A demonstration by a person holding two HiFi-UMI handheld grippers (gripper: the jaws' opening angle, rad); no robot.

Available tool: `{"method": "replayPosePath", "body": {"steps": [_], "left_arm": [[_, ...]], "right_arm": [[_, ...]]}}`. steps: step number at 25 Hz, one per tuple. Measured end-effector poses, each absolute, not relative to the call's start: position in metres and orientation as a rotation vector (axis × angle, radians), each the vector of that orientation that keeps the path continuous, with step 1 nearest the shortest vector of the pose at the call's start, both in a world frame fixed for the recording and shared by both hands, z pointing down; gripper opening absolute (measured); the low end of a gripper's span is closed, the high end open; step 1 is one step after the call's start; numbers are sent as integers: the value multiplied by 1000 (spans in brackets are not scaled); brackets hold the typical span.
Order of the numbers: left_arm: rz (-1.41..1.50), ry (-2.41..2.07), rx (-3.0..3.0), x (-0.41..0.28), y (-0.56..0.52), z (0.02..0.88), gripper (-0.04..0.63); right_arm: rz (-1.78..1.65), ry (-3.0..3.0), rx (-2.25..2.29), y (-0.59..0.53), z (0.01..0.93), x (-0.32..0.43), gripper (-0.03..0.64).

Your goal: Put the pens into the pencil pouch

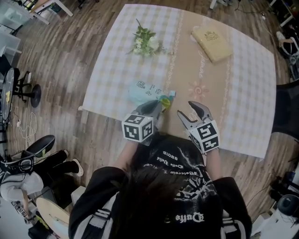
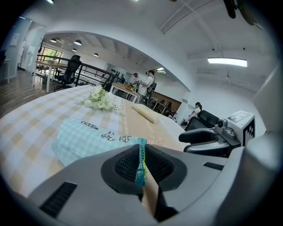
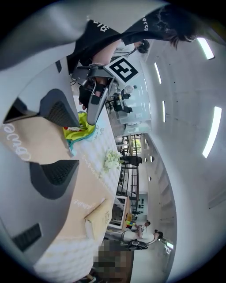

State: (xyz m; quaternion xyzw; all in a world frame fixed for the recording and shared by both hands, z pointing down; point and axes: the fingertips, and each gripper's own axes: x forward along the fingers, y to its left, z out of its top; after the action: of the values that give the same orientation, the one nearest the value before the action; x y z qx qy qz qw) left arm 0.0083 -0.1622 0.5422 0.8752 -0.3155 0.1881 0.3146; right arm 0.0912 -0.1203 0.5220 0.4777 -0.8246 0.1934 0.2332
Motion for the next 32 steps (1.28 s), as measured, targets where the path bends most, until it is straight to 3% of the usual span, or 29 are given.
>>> {"method": "replayPosePath", "body": {"steps": [3, 6, 15, 22, 27, 32], "left_arm": [[481, -815, 2304, 9, -161, 540, 55], [471, -802, 2303, 9, -161, 539, 119], [418, -826, 2364, 7, -164, 515, 150], [356, -887, 2535, 3, -172, 478, 150], [318, -883, 2552, 2, -173, 475, 145], [256, -915, 2557, -1, -178, 465, 50]], "right_arm": [[548, -2229, 1393, -110, 519, 112, 240], [582, -2191, 1458, -100, 521, 131, 242], [590, -2157, 1580, -92, 512, 161, 275], [444, -2111, 1771, -93, 483, 187, 264], [407, -2068, 1883, -91, 474, 202, 199], [405, -2022, 1928, -88, 474, 208, 97]]}}
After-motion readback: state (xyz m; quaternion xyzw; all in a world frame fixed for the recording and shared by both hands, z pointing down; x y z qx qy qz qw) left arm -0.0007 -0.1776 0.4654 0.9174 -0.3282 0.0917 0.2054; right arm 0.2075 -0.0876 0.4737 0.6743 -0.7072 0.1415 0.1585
